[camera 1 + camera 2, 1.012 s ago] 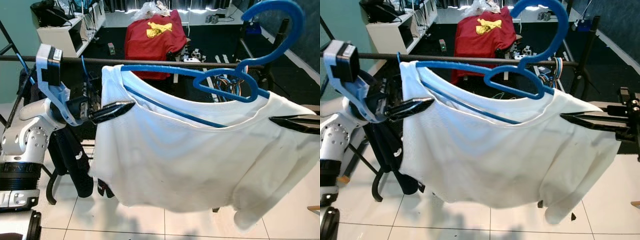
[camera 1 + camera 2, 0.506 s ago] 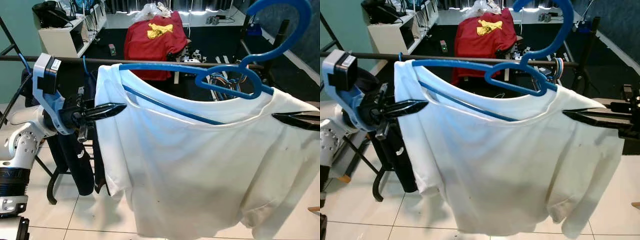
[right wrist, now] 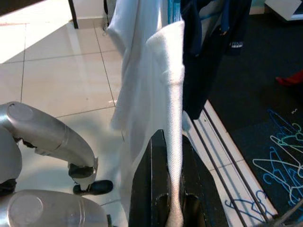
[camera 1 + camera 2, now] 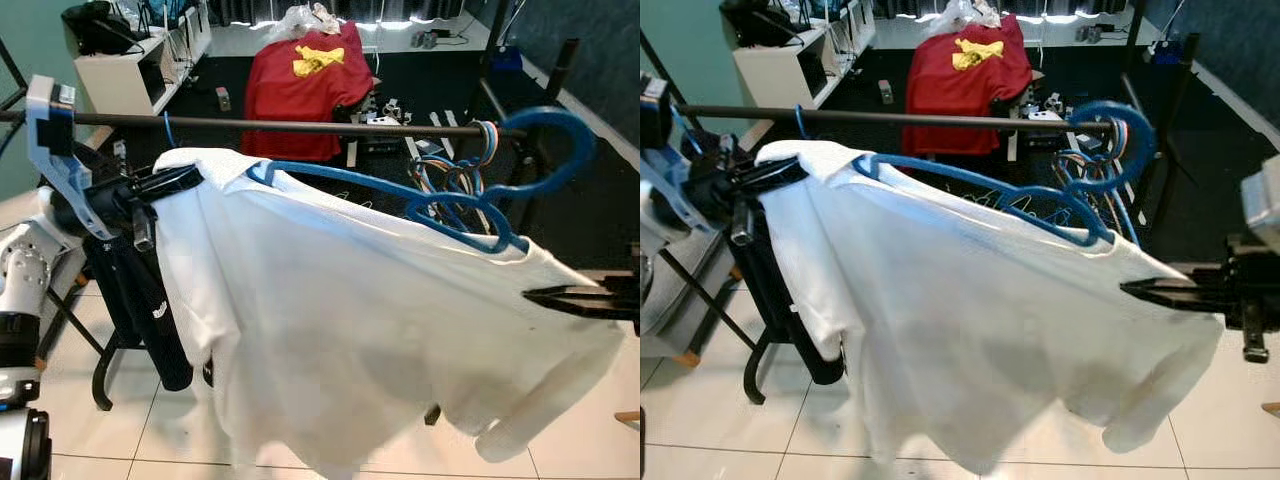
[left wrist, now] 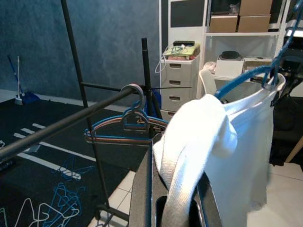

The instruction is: Hang hanger

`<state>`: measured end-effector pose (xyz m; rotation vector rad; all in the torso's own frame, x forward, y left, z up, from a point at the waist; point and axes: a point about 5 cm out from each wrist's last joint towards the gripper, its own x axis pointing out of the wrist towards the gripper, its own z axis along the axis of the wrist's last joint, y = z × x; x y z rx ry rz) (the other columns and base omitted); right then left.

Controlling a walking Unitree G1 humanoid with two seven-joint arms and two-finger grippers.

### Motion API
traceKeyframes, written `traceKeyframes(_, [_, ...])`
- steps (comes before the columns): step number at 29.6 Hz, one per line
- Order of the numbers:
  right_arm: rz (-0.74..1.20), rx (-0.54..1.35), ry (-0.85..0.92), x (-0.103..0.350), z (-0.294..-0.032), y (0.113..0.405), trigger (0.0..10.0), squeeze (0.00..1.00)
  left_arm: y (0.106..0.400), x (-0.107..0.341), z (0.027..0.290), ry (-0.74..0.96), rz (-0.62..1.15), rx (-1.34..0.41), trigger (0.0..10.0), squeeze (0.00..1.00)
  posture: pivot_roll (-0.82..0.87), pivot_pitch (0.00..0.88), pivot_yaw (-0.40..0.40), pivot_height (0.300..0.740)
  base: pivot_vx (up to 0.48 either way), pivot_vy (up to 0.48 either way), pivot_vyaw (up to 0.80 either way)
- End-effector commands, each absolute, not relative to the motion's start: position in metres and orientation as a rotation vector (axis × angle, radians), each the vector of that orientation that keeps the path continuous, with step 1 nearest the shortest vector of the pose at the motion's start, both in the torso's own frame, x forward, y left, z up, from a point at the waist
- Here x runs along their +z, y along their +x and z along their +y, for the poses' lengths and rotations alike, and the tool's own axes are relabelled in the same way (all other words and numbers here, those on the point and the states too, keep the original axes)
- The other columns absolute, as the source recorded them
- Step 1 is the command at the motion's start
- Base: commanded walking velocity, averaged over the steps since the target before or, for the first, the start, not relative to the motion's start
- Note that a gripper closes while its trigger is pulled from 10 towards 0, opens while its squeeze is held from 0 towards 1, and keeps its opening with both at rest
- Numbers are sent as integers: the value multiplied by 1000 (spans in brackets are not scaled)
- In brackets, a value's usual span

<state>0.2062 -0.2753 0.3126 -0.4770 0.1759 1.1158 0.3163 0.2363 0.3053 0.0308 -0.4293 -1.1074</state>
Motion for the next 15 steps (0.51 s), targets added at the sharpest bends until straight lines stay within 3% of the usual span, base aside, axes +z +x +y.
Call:
traceKeyframes(1, [170, 1129, -491, 314, -272, 204, 0, 0, 315, 315, 252, 21, -463, -1031, 1216, 0, -77, 76, 17, 740, 0, 0, 0])
traceKeyframes(6, [48, 1189, -439, 329, -265, 198, 0, 0, 322, 307, 248, 4, -430, -991, 1882, 0, -77, 77, 18, 740, 0, 0, 0])
traceKeyframes(8, [-25, 1233, -425, 339, -260, 193, 0, 0, 336, 293, 243, -55, -368, -894, 2745, 0, -81, 80, 22, 740, 0, 0, 0])
traceKeyframes(10, [-45, 1240, -425, 341, -259, 192, 0, 0, 341, 288, 241, -85, -344, -859, 2745, 0, -81, 80, 22, 740, 0, 0, 0])
traceKeyframes(11, [-64, 1248, -424, 344, -258, 190, 0, 0, 348, 281, 239, -118, -314, -800, 3412, 0, -81, 81, 23, 740, 0, 0, 0])
traceKeyframes(13, [-79, 1257, -425, 346, -258, 189, 0, 0, 360, 270, 237, -205, -271, -699, 2784, 0, -83, 85, 24, 740, 0, 0, 0])
traceKeyframes(15, [-87, 1256, -428, 347, -257, 190, 0, 0, 369, 255, 234, -304, -223, -611, 2824, 0, -83, 85, 24, 740, 0, 0, 0])
